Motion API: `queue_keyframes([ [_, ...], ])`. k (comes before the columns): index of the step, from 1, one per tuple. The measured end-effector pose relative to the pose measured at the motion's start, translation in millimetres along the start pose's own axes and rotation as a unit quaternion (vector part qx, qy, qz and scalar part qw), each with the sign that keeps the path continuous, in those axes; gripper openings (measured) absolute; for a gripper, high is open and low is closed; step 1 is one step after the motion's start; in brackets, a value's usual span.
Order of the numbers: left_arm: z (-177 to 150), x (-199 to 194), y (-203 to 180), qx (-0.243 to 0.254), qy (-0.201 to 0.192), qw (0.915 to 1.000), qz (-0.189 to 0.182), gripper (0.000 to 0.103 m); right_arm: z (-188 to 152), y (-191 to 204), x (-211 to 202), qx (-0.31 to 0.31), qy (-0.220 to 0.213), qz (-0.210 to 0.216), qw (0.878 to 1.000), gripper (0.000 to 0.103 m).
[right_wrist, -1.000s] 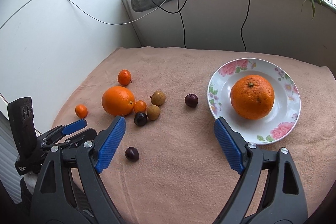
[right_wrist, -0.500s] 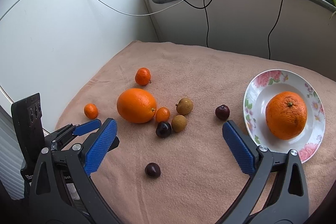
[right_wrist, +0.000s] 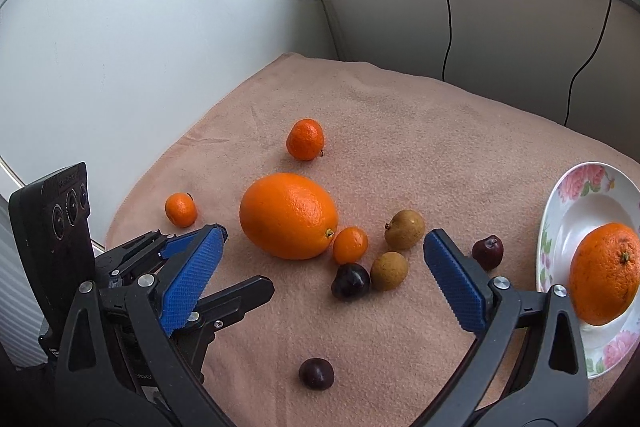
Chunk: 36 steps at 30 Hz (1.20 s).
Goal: Organize fruits
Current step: 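Move the right tool to the second large orange and grasp it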
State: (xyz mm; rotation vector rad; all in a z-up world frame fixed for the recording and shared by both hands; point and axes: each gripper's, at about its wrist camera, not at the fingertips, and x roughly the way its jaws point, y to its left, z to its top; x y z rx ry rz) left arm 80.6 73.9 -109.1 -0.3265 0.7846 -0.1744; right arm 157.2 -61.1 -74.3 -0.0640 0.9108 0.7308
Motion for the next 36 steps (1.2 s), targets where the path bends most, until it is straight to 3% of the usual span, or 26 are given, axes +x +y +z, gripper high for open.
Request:
queue_keyframes([
  [10,3.0,4.2,9.1,-0.023,0.008,0.9996,-0.017,0.080,8.7,10.8,23.2,-0.033,0.019,0.014,0.999,0.102],
  [14,4.5,4.1,8.9,-0.024,0.009,0.9995,-0.020,0.080,11.7,11.3,30.0,-0.037,0.027,0.022,0.999,0.095],
  [27,6.0,15.6,9.7,-0.026,0.026,0.9991,-0.023,0.075,14.0,16.8,50.0,-0.048,0.049,0.037,0.997,0.091],
  [31,6.6,17.3,10.7,-0.027,0.031,0.9989,-0.022,0.074,13.0,18.8,56.1,-0.049,0.060,0.046,0.996,0.080],
  [36,6.1,19.4,11.4,-0.028,0.033,0.9989,-0.020,0.069,11.1,21.2,59.8,-0.056,0.062,0.040,0.996,0.078],
])
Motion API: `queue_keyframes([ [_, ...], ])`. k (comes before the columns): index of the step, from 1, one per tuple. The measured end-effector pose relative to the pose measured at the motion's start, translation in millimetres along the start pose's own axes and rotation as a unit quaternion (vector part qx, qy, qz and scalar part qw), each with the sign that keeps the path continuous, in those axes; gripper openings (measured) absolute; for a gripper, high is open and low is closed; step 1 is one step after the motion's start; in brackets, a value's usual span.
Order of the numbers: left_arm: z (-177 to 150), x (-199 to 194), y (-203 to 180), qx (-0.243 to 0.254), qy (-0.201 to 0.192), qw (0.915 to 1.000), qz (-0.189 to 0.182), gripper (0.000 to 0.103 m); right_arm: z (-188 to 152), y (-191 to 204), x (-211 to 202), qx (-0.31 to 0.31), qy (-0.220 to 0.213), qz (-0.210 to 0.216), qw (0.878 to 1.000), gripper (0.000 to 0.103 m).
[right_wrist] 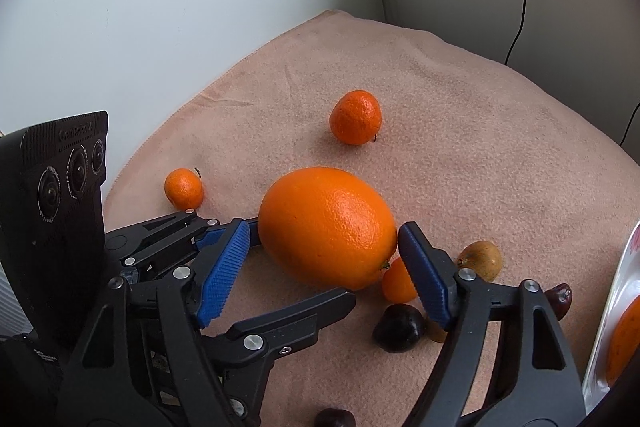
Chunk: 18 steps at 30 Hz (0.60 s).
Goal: Organize fruits
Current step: 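Move the right tool to the second large orange and grasp it, then carry the second orange with the right tool over the plate beside the first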
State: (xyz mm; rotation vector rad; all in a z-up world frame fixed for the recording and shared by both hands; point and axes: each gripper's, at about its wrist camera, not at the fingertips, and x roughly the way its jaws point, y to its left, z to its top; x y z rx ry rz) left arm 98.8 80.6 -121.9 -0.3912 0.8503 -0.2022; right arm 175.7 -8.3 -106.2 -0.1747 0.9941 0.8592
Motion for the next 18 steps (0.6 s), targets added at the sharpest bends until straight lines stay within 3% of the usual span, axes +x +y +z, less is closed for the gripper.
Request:
queue_keyframes([
  [2,0.1,1.5,-0.5,0.000,-0.001,1.0000,0.002,0.069,-0.4,-0.4,0.1,0.002,-0.001,-0.002,1.000,0.074],
  [18,1.0,-4.6,-1.6,0.001,-0.012,0.9999,0.004,0.069,-1.8,-0.8,-9.5,0.010,-0.018,-0.006,1.000,0.073],
])
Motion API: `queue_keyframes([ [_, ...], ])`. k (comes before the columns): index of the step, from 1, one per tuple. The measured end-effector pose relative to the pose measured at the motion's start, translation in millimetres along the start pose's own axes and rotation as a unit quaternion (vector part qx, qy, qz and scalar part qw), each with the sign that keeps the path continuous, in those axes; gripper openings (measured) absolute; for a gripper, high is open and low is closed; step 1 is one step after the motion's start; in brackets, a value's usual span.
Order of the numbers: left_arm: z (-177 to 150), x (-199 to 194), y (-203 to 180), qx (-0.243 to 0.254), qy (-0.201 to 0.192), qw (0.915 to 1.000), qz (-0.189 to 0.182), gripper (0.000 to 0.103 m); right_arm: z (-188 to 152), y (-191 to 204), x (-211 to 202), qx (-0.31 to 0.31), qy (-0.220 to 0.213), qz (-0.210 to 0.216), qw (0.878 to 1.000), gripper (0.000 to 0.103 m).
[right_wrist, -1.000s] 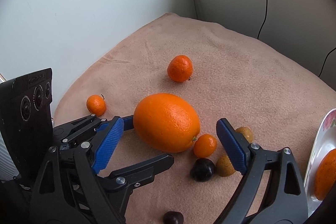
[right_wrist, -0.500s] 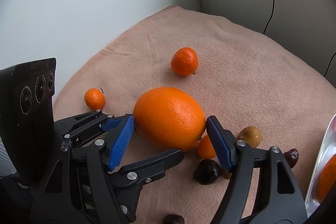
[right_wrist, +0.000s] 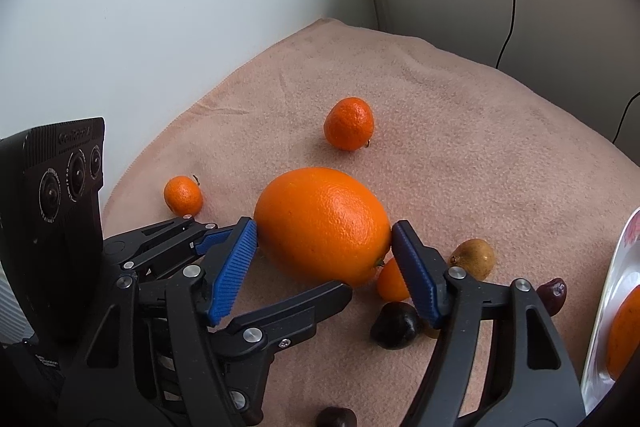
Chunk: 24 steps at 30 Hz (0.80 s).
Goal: Organize fruits
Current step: 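Carry the second orange with the right tool over the plate beside the first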
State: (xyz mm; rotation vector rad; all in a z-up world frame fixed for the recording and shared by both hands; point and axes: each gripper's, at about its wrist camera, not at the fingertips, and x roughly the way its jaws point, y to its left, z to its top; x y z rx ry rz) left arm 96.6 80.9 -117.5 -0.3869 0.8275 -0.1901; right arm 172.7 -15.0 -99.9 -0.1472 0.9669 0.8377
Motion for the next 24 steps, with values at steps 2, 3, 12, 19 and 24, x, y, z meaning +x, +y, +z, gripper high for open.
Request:
queue_keyframes([
  [2,0.9,-1.7,-2.8,0.003,-0.004,1.0000,0.000,0.069,0.1,-1.1,-5.0,0.000,-0.004,-0.001,1.000,0.073],
  [3,1.6,-2.5,-4.7,0.004,-0.006,1.0000,0.000,0.069,0.4,-1.4,-7.2,0.000,-0.007,-0.001,1.000,0.073],
  [12,13.7,-6.0,-31.1,0.029,-0.020,0.9994,-0.004,0.069,0.8,-10.8,-36.9,0.005,-0.035,-0.010,0.999,0.072],
  [19,26.5,-1.1,-63.5,0.056,-0.026,0.9980,-0.016,0.069,-1.9,-28.6,-69.1,0.019,-0.060,-0.024,0.998,0.072],
  [24,31.6,6.9,-90.0,0.074,-0.028,0.9964,-0.030,0.069,-6.7,-49.6,-93.0,0.035,-0.075,-0.036,0.996,0.072],
])
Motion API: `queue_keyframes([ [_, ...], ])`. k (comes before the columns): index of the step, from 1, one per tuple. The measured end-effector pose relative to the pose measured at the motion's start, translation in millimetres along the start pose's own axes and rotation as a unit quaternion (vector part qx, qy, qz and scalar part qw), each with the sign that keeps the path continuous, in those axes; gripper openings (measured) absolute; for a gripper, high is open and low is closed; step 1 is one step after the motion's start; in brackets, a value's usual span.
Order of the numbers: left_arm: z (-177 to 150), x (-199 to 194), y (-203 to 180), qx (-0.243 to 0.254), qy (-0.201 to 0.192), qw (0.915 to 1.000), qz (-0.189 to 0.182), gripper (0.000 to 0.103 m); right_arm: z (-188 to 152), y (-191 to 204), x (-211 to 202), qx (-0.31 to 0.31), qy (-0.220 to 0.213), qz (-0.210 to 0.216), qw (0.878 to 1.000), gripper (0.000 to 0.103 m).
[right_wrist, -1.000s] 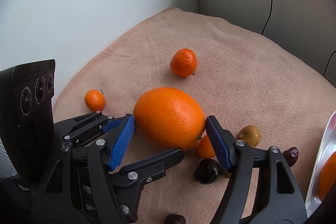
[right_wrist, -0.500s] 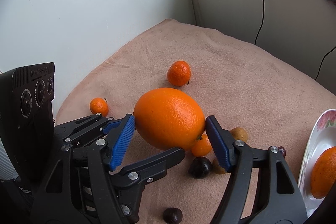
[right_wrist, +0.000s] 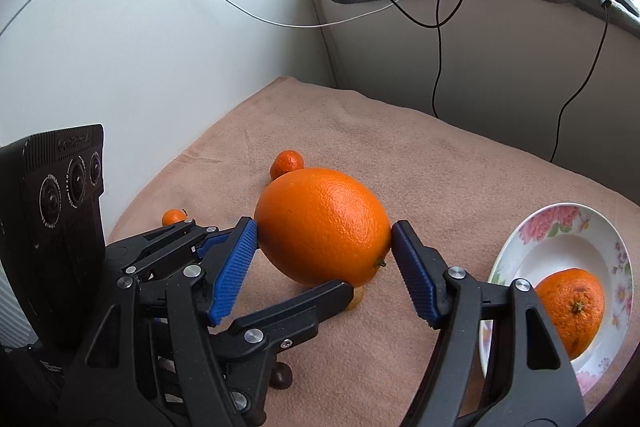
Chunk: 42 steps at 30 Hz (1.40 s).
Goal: Organize fruits
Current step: 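Carry the second orange with the right tool over the plate beside the first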
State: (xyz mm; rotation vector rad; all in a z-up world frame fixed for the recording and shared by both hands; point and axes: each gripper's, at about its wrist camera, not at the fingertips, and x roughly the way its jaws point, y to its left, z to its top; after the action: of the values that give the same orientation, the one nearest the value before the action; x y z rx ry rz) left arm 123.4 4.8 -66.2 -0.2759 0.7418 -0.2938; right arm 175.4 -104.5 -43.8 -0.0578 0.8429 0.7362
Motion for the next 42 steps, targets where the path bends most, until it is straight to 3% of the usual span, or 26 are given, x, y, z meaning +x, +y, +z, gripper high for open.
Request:
queue_keyframes([
  [22,27.1,61.9,-116.3,0.085,0.023,0.9939,-0.067,0.069,-26.2,-103.9,-86.6,0.077,-0.052,-0.065,0.994,0.072],
  [42,37.5,126.7,-159.2,0.114,0.067,0.9871,-0.090,0.069,-34.4,-193.6,-90.9,0.148,-0.055,-0.082,0.984,0.072],
])
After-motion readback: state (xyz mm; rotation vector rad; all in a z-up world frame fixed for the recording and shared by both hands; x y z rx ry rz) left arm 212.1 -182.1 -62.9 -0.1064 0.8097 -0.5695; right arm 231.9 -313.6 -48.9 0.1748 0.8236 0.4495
